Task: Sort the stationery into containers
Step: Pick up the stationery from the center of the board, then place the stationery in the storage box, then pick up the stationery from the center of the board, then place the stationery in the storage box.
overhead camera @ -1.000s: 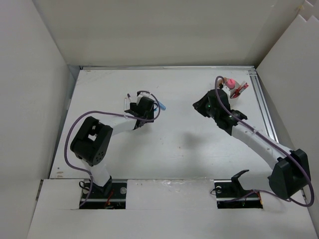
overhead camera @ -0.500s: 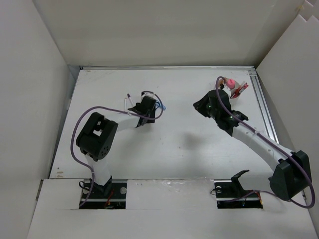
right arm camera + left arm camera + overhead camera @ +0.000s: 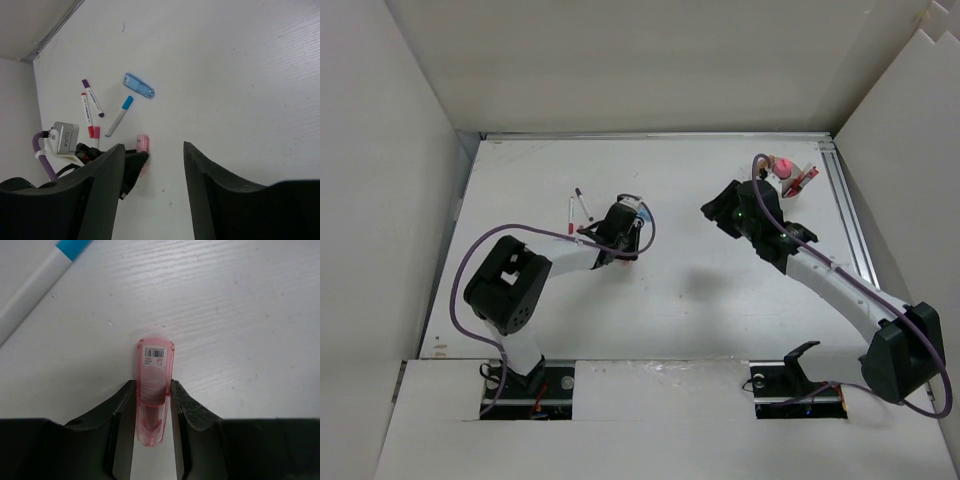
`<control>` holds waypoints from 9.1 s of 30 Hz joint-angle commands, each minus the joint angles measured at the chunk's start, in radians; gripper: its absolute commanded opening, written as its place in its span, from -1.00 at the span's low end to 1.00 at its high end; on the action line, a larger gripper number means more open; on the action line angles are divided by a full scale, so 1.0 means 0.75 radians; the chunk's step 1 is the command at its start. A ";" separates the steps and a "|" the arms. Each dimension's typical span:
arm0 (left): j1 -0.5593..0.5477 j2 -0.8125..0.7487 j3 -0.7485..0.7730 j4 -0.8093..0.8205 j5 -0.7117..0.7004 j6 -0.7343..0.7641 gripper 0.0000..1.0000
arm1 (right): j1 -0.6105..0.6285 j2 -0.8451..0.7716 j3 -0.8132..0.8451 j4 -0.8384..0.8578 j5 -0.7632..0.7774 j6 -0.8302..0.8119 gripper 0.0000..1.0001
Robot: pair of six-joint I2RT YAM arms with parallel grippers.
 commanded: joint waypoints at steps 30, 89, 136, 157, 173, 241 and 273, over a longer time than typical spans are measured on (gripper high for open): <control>0.002 -0.345 -0.217 0.572 0.778 -0.085 -1.00 | 0.095 0.280 0.066 0.228 -0.529 0.030 -0.03; 0.002 -0.495 -0.301 0.541 0.568 -0.175 0.75 | -0.658 1.092 1.416 -0.573 0.694 -0.179 -0.87; -0.041 0.039 0.210 0.112 -0.220 -0.342 0.34 | -0.244 0.090 0.281 -0.040 0.203 0.001 -0.82; -0.053 0.448 0.656 -0.121 -0.437 -0.455 0.15 | -0.244 -0.149 0.060 -0.013 -0.063 -0.038 -0.14; -0.053 0.526 0.713 -0.195 -0.475 -0.455 -0.26 | -0.324 -0.162 0.021 0.011 -0.118 -0.038 -0.14; -0.178 -0.321 -0.035 0.594 0.525 -0.306 -0.51 | -0.236 0.239 0.003 0.367 -0.883 -0.015 -0.85; -0.178 -0.576 -0.268 0.460 0.214 -0.095 0.73 | -0.733 0.881 1.191 -0.344 0.601 -0.052 -0.98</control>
